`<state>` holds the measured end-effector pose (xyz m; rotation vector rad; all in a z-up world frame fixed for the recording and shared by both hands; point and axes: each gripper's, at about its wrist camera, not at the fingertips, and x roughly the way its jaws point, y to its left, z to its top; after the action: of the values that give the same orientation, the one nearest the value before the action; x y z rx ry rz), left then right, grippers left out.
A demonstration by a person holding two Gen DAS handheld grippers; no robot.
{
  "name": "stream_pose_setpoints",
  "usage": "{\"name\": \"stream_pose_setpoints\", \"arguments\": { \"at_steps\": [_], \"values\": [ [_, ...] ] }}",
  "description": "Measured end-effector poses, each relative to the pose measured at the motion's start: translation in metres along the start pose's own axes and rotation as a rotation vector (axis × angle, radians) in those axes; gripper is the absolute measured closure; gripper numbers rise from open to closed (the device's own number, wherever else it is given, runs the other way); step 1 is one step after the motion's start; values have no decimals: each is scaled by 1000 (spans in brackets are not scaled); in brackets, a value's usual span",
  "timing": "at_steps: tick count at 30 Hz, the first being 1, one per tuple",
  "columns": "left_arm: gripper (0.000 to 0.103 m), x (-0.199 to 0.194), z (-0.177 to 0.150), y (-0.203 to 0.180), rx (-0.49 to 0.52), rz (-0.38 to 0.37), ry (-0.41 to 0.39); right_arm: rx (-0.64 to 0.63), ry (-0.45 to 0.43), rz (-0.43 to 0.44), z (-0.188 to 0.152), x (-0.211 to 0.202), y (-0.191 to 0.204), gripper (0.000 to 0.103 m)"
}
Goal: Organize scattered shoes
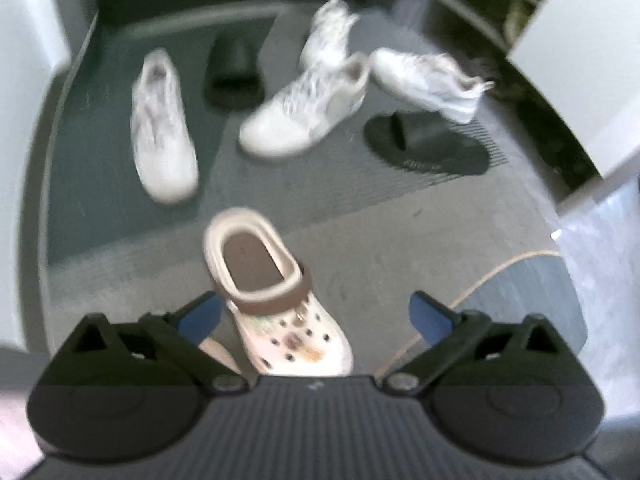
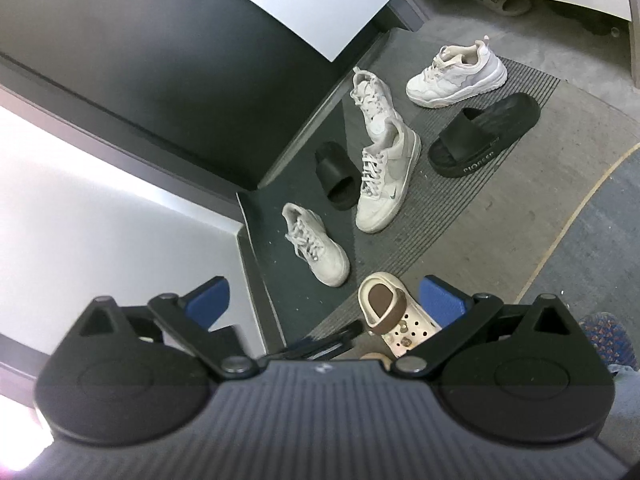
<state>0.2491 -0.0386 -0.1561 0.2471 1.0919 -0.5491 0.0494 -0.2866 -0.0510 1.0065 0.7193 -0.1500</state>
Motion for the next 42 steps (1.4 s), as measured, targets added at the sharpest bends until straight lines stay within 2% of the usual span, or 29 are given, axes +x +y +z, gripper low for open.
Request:
{"name": "stream_pose_setpoints", "arguments": {
  "at_steps": [3,5,8,9,11,16,18,21,24,26,31,37,42],
  "values": [
    [2,-31,10,0,-5,13,-29,8,-10,11,1,-5,0,0],
    [1,-73,14,0,15,29,-105,9,-15,17,0,-8,0,0],
    [0,-119,17,-1,-33,59,-173,-7,-20,3,-2,-9,3,0],
    [0,-133,16,-3,-66,61,-169,-12,-21,1,-2,-9,4,0],
    [0,-149,13,-11,-87,51,-155,-18,-22,4,-3,-8,6,0],
    [0,-180,6,-32,-33,88,-188,-35,-11,9,-9,-9,11,0],
    [0,-193,4,-32,-47,89,-219,-43,-3,11,-12,-10,13,0],
    [0,-217,1,-19,-129,107,-266,-98,14,23,-19,-13,20,0],
    [0,-227,3,-6,-202,79,-287,-165,33,37,-27,-16,28,0],
    [0,-231,3,-1,-229,87,-300,-219,46,24,-36,-15,34,0],
    [0,-225,6,6,-264,81,-284,-321,77,13,-49,-11,46,0],
    [0,-216,12,-8,-224,81,-259,-456,76,5,-61,-12,57,0],
    [0,-212,20,-24,-189,98,-277,-569,75,-2,-70,-12,66,0]
  ]
}}
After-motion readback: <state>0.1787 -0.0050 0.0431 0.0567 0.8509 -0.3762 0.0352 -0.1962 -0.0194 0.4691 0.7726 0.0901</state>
